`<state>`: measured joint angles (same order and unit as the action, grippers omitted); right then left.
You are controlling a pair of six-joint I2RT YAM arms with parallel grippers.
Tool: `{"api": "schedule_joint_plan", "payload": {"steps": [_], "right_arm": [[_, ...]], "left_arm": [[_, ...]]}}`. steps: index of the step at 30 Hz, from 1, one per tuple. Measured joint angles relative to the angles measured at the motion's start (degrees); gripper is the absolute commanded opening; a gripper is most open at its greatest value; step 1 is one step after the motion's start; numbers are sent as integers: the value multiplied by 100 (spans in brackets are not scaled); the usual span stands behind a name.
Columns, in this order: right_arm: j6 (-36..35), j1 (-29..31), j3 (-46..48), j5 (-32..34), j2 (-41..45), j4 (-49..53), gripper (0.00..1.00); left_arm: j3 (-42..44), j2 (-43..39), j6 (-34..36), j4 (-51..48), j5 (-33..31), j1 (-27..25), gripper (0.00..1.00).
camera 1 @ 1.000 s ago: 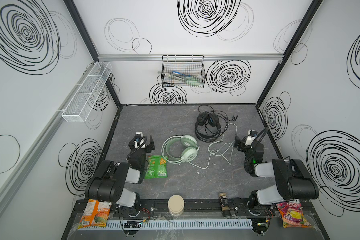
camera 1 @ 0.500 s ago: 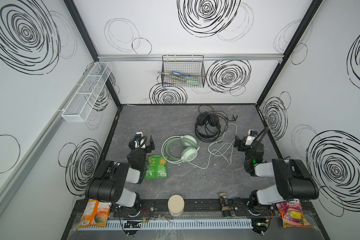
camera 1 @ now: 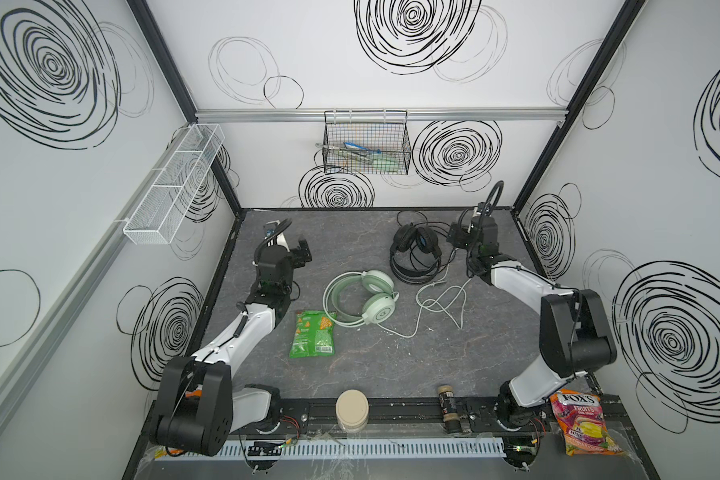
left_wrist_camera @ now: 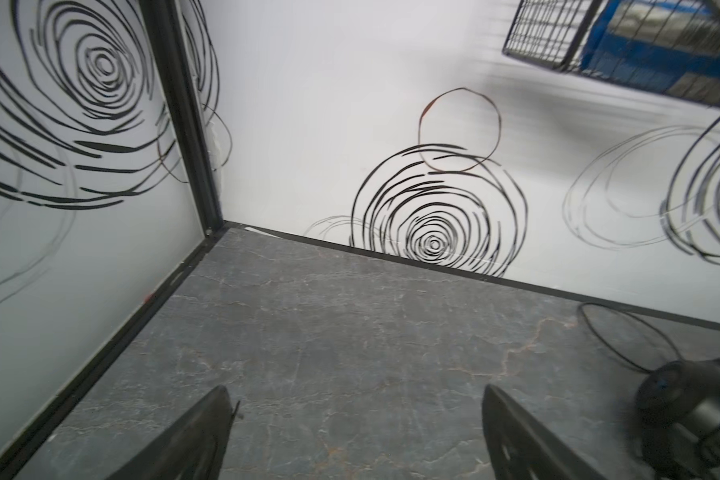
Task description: Wrap the headphones
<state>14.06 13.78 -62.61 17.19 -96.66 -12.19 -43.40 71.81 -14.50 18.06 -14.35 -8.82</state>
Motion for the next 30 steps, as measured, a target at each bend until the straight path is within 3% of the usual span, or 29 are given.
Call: {"api": "schedule_joint_plan", "payload": {"steps": [9, 14, 20, 30], "right_arm": [[315, 743, -2509, -793, -1384, 2533, 97], [369, 1073, -2734, -1241, -1381, 3348, 97], [225, 1261, -2717, -1681, -1222, 4094, 97], [-269, 1825, -2387, -1716, -214, 4297, 97]], "left_arm": [[-1633, 511, -684, -3018, 1134, -568, 96], [-1893, 1043, -750, -3943, 1346, -691, 96], [-1744, 1421, -817, -4323, 1401, -802, 96], [-1320, 1871, -901, -4282, 1429, -946, 96]]}}
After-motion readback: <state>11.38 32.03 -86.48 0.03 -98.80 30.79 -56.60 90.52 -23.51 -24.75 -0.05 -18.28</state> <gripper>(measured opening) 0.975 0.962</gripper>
